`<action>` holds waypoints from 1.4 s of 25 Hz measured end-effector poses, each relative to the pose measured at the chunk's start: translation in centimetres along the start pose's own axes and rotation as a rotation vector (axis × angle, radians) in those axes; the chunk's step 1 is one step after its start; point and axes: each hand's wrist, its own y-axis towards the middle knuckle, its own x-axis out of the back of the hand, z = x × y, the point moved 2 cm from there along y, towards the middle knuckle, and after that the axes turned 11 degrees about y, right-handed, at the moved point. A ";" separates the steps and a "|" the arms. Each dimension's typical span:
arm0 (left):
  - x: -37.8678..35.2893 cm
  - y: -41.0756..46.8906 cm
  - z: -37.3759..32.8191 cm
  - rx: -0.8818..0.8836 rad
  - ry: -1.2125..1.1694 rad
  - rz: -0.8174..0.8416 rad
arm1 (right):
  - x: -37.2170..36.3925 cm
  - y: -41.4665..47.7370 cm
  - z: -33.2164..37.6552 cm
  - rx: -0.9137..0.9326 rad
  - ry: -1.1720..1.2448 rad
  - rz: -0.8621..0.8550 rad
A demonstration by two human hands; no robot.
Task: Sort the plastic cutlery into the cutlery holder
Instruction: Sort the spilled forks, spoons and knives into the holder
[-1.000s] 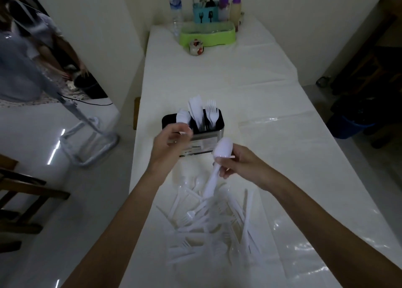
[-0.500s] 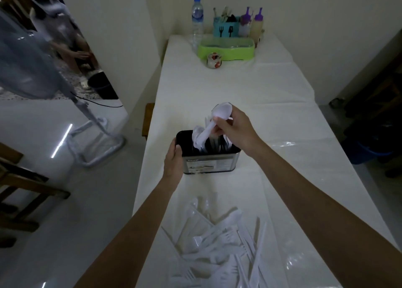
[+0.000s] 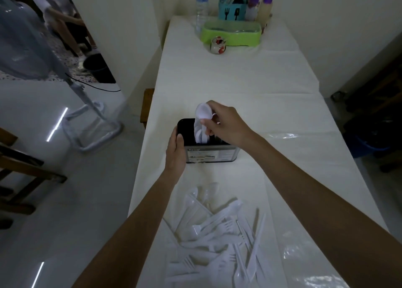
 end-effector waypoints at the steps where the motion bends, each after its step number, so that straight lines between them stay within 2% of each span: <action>1: 0.0 -0.1 -0.1 0.009 0.000 0.000 | -0.3 -0.1 0.0 0.007 -0.042 0.041; 3: 0.0 -0.4 -0.4 0.007 0.009 -0.001 | -0.3 0.1 0.3 0.020 -0.108 0.111; 6: 0.2 -0.4 -0.7 -0.011 0.024 0.004 | 0.7 0.8 0.8 0.055 -0.032 0.154; 9: 0.1 -0.4 -0.6 0.003 0.002 -0.002 | 0.9 0.8 -0.3 0.008 -0.072 0.205; 11: 0.1 -0.3 -0.5 -0.007 -0.014 0.005 | 0.2 0.3 -2.2 -0.048 -0.275 0.231; 13: 0.2 -0.2 -0.1 -0.018 -0.011 0.017 | -0.8 -0.1 -3.5 -0.014 -0.536 0.244; 14: 0.3 -0.1 0.1 -0.022 -0.009 0.020 | -1.3 -0.4 -3.7 0.031 -0.555 0.207; 17: 0.2 0.2 0.5 -0.057 -0.016 0.026 | -2.0 -1.8 -3.4 0.134 -0.414 -0.025; 19: 0.1 0.3 0.7 -0.051 -0.021 0.037 | -2.7 -3.3 -3.4 0.247 -0.446 -0.112; 24: 0.6 0.0 0.0 -0.074 0.002 0.077 | -3.6 -4.5 -3.7 0.246 -0.479 -0.037; 26: 1.0 -1.3 -0.3 -0.070 0.041 0.073 | -3.6 -5.7 -3.3 0.226 -0.423 -0.083; 29: 2.1 -4.6 2.9 -0.062 0.305 -0.009 | -3.6 -11.1 -5.2 0.095 -0.249 -0.290; 31: 2.4 -6.5 6.0 -0.085 0.572 0.076 | -3.8 -15.6 -8.1 -0.112 -0.235 -0.394; 33: 2.0 -7.4 8.0 -0.078 0.712 0.204 | -4.3 -19.0 -11.0 -0.423 -0.211 -0.394; 35: 1.5 -7.3 8.1 -0.062 0.747 0.239 | -5.3 -20.7 -12.5 -0.619 -0.179 -0.312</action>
